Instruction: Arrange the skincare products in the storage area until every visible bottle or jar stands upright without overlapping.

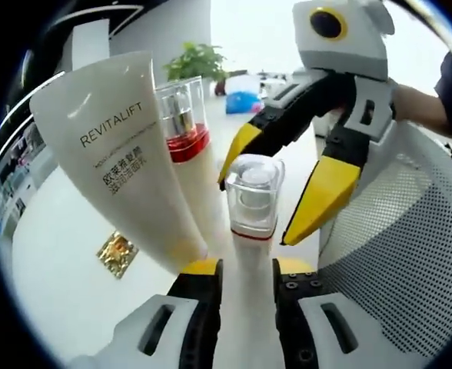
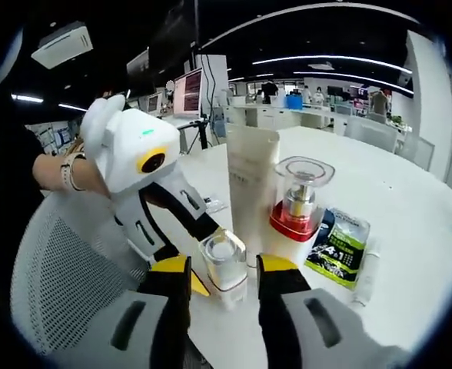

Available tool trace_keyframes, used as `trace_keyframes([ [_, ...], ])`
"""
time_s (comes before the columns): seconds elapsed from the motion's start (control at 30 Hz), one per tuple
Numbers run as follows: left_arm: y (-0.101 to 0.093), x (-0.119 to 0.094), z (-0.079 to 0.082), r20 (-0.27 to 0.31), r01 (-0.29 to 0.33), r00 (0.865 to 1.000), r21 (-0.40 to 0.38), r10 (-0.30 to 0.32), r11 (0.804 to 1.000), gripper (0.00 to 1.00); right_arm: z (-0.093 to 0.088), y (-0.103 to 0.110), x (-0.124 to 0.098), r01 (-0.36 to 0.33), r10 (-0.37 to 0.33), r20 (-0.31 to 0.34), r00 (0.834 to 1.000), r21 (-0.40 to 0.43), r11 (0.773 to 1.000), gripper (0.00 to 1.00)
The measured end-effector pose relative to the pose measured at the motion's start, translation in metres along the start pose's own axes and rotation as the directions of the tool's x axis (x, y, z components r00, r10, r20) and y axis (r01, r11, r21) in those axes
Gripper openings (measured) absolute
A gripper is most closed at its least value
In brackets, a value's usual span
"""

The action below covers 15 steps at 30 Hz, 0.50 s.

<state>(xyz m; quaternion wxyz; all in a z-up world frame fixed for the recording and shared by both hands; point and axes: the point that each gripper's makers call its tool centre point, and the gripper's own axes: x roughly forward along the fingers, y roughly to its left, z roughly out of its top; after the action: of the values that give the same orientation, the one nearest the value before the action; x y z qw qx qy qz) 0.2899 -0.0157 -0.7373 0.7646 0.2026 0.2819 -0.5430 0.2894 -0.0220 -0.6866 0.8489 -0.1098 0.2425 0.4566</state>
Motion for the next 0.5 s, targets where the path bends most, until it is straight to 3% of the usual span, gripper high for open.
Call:
trace_keyframes([
  [0.2,-0.002,-0.003,-0.001,-0.019,-0.010,1.000,-0.020,0.010,1.000,0.19,-0.025,-0.004,-0.004,0.004,-0.008,-0.129,0.992,-0.031,1.000,0.33],
  [0.5,-0.007,-0.004,0.001,-0.033,-0.014,0.999,-0.061,0.012,0.998,0.14,-0.039,-0.001,0.002,-0.030,0.032,-0.211,0.977,0.010,0.999,0.22],
])
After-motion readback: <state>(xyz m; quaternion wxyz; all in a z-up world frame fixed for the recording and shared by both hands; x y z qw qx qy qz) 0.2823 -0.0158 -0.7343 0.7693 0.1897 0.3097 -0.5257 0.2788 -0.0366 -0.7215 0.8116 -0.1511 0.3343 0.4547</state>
